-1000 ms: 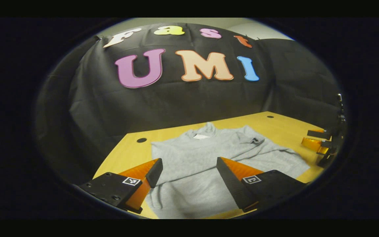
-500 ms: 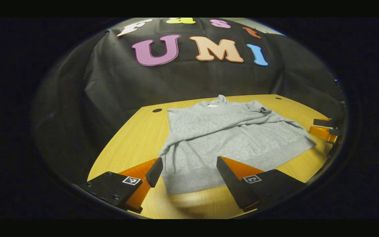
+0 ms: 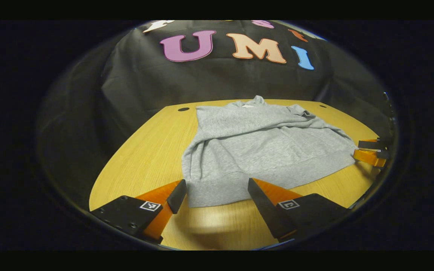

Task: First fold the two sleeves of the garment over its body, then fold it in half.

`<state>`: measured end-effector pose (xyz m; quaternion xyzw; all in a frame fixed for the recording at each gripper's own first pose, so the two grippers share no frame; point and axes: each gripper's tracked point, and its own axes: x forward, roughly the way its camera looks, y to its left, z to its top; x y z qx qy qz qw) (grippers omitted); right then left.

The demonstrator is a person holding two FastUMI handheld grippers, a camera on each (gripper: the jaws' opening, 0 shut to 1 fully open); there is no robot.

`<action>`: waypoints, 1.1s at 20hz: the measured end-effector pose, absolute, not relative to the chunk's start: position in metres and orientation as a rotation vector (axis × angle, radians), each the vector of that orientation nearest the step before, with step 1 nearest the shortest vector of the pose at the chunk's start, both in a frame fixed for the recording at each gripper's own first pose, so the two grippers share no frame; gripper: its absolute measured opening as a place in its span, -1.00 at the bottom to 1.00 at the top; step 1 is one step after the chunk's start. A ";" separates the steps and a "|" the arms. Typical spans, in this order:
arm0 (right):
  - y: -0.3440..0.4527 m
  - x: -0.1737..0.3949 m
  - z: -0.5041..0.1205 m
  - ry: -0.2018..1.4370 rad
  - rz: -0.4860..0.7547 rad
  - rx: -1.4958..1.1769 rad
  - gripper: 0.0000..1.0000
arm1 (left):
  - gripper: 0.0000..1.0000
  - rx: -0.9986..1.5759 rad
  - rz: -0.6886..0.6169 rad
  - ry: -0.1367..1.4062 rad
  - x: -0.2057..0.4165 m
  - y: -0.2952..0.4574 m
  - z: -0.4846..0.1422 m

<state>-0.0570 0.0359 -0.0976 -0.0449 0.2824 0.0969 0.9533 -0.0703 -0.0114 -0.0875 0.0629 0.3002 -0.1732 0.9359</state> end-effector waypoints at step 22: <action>0.062 -0.061 -0.099 0.641 0.269 -0.069 -0.20 | -0.14 0.081 -0.451 0.636 -0.081 -0.037 -0.095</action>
